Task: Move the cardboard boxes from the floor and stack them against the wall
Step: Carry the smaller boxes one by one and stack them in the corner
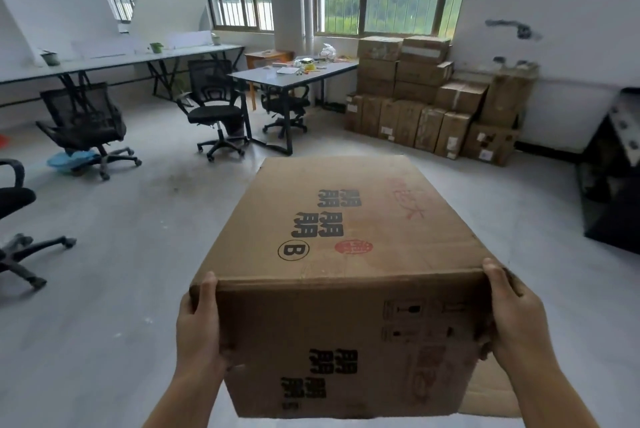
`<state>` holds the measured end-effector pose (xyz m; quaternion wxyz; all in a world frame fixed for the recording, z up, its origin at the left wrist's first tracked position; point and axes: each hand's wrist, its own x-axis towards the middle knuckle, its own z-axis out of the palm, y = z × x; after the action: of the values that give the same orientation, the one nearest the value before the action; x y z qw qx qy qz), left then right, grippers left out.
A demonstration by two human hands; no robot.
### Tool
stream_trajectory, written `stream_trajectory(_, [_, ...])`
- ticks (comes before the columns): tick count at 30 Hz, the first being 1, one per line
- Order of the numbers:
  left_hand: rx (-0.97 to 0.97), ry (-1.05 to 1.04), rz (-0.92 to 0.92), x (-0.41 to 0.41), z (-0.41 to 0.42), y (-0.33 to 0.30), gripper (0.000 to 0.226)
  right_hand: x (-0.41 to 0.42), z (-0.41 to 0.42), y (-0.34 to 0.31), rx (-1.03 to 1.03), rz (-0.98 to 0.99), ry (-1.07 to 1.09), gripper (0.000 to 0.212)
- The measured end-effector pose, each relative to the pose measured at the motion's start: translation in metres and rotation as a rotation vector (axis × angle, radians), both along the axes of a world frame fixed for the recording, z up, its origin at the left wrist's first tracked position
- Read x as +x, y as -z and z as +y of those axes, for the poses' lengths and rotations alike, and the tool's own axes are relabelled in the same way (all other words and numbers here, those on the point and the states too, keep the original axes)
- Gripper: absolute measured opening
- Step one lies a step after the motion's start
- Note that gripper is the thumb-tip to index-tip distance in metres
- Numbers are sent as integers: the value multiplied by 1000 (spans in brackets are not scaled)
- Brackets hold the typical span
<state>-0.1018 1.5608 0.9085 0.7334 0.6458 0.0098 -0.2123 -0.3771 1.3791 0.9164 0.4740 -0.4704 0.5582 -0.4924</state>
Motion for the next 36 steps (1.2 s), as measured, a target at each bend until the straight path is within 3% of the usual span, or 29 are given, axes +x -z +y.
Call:
stream_trajectory(11, [24,209,-78,130,-272,-17,40,109,-208,-24,43,-145,207,23])
stream_trajectory(15, [18,278,-113,163,-366,-32,35,133,-281,-28,67,-190,272,32])
stream_trajectory(20, [-11,337,-139,196,-492,-33,30,158,-391,-29,25,-147,330,35])
stream_trajectory(32, [-145,273,-135,285,-819,-47,46,243,-730,-80,-103,-24,260,30])
stream_trajectory(36, [-204,220,-141,333,-905,-57,55,296,-831,-91,-148,-80,210,25])
